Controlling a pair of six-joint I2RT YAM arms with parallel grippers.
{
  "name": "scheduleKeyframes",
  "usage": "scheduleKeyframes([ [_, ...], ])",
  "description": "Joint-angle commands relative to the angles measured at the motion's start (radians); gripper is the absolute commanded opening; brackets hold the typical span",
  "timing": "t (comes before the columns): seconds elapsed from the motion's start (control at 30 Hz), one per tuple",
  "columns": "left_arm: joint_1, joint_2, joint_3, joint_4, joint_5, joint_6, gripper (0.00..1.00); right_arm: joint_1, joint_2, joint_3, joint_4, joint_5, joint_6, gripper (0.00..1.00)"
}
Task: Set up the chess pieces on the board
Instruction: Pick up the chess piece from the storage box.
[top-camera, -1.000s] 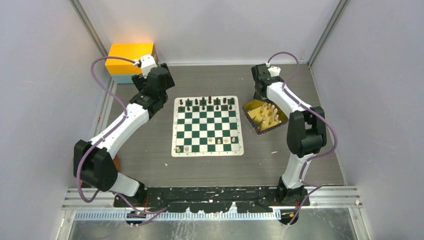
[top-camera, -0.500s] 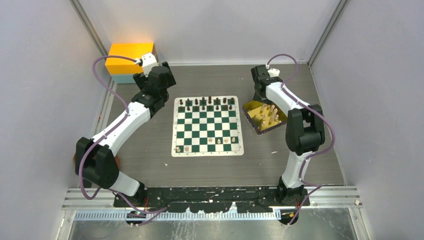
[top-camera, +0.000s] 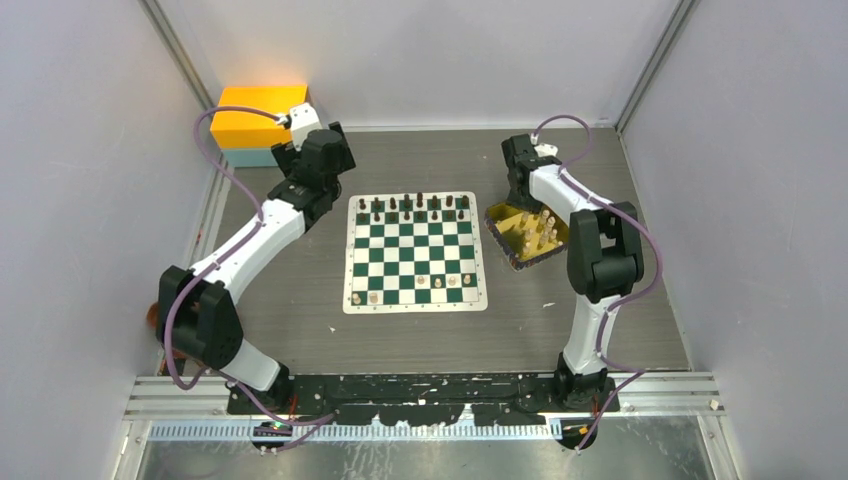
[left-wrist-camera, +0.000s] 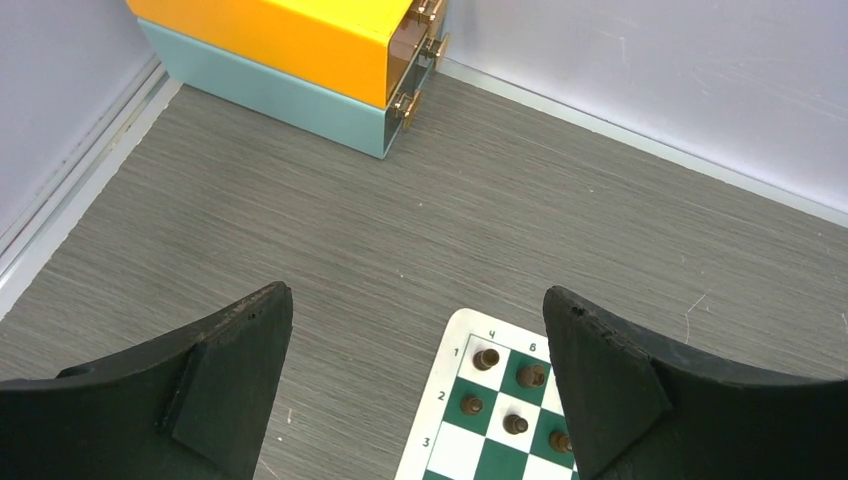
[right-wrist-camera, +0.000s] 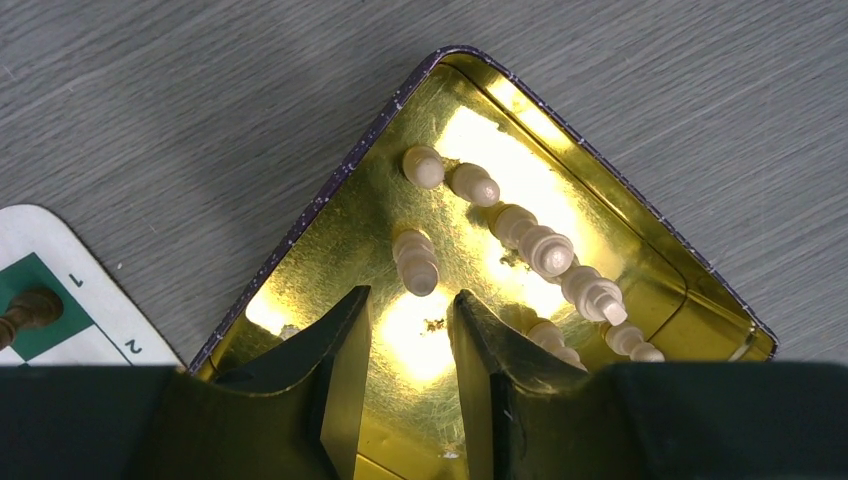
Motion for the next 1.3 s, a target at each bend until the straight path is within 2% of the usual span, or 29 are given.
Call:
scheduleKeyframes([
  [0.0,0.003,0.011,0.057,0.065,-0.005,0.018,0.95,-0.010,0.007,0.045,0.033,-0.003,0.020,0.41],
  [0.53,0.013,0.060,0.085,0.073,0.005,0.026,0.95,-0.030,0.058,0.068,0.031,-0.030,0.031,0.36],
  [0.63,0.013,0.065,0.087,0.073,0.006,0.026,0.95,-0.032,0.062,0.067,0.031,-0.033,0.032,0.27],
  [0.8,0.014,0.073,0.090,0.075,0.009,0.024,0.95,-0.036,0.066,0.066,0.028,-0.038,0.035,0.18],
  [0.97,0.015,0.075,0.093,0.075,0.011,0.024,0.95,-0.039,0.061,0.060,0.028,-0.045,0.042,0.01],
  [1.27,0.014,0.064,0.095,0.069,0.017,0.017,0.95,-0.054,0.007,0.033,0.058,-0.113,0.073,0.00],
])
